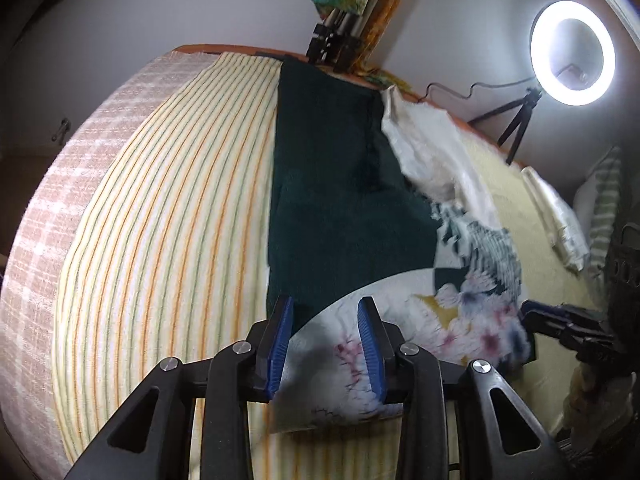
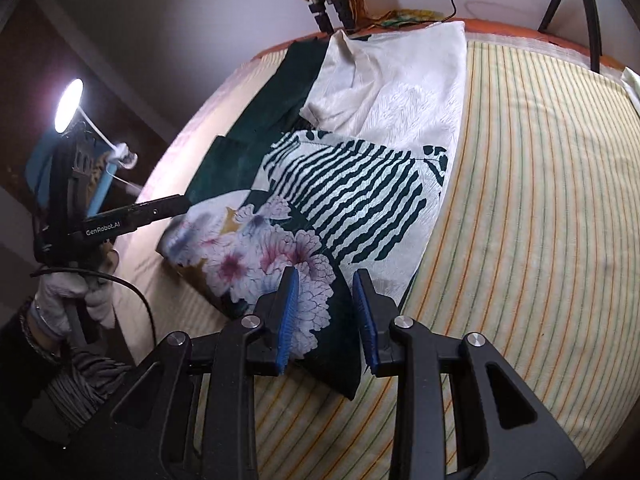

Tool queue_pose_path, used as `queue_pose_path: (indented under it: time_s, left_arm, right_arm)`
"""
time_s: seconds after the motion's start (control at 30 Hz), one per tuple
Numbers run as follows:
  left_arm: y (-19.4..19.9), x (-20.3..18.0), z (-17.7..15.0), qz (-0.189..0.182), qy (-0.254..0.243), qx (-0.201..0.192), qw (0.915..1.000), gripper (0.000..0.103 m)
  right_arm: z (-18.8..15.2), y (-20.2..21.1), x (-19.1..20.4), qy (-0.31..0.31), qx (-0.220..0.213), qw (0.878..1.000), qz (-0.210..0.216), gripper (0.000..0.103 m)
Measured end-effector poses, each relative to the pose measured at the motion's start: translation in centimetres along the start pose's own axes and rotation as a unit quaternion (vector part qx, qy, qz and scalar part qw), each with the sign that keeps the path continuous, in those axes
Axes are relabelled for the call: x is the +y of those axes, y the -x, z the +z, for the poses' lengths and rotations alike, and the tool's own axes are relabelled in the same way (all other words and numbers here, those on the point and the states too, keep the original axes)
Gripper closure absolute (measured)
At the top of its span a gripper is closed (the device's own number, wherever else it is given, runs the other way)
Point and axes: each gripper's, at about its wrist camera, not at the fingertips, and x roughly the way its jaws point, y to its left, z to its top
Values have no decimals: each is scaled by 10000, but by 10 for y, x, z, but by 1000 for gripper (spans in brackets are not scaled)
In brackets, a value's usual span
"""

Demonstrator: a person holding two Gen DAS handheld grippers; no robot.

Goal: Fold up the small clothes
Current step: 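Lift the hem with both grippers and fold it toward the collar, release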

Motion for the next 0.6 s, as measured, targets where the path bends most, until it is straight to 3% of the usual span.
queue_pose_path:
  time_s: [0.1,0.2,0.37,0.4,0.53,0.6]
  left_arm:
    - [-5,10,-5,214,120,117,9996,73]
    - [0,17,-2,231,151,47,9996,73]
    - [16,21,17,254,139,-317,9991,61]
    - [18,21,23,204,140,-394,9989,56]
    - [20,18,52,96,47,-582,9982,53]
    - [17,20,68,-18,86,-637,9979,47]
  right_arm:
    - [1,-9,-5,37,140,9995,-268,72]
    - [6,-5,-13,-131,116,9996,-205,72]
    - [19,20,-15,-102,-378,9987,-336,70]
    - [22,24,-16,-112,-482,9981,-379,67]
    - [38,37,-25,-97,-917,9936,-654,52]
    - [48,39,-30,-80,-1026,9909,-865,50]
